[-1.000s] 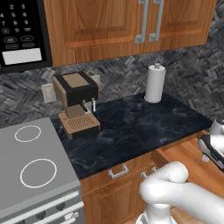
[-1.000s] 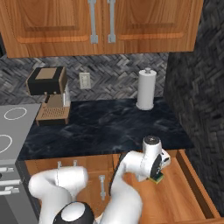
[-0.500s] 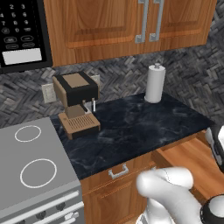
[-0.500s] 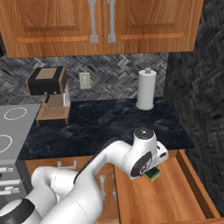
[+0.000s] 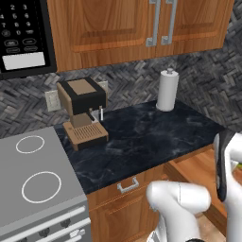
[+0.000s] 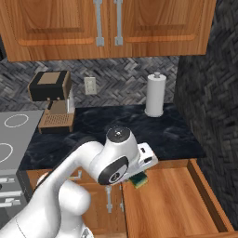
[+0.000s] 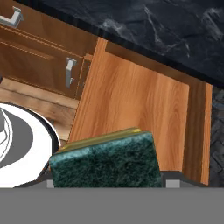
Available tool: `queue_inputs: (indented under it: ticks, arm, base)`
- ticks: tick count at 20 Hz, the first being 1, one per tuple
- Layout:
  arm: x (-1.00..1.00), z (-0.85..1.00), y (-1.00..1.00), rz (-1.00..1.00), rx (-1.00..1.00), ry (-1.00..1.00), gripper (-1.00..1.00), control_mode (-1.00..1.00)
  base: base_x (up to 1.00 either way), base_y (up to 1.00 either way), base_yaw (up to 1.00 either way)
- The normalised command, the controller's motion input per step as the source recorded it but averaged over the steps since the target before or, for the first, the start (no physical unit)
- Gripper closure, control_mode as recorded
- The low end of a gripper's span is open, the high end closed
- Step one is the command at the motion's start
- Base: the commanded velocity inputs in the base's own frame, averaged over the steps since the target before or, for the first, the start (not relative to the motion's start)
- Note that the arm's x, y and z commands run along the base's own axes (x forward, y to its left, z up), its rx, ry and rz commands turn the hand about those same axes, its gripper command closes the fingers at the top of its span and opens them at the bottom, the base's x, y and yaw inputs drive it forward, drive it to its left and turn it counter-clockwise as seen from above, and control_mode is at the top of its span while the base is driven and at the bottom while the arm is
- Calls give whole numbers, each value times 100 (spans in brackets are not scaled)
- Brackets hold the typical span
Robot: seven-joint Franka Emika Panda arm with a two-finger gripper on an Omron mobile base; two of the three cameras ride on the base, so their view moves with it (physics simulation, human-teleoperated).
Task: Restock the sink supplies by placing the sponge and soap dispenser on the counter and next to the sink. Make sure the soap dispenser is upright.
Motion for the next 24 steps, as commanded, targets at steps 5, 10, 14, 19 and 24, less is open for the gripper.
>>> queue_inputs:
  ticks: [5,10,14,19,24]
  arm:
    - [-1,50,68,-10,0,0,100,-100]
    - [0,17,11,-5,0,0,100,-100]
    - [11,0,55,-3,-9,7,100,-100]
    - [2,0,14,2,-3,2,100,-100]
    - [0,0,0,0,0,0,100,-100]
  base:
    - [0,0,0]
    - [0,0,0]
    - [0,0,0]
    - [0,0,0]
    - [0,0,0]
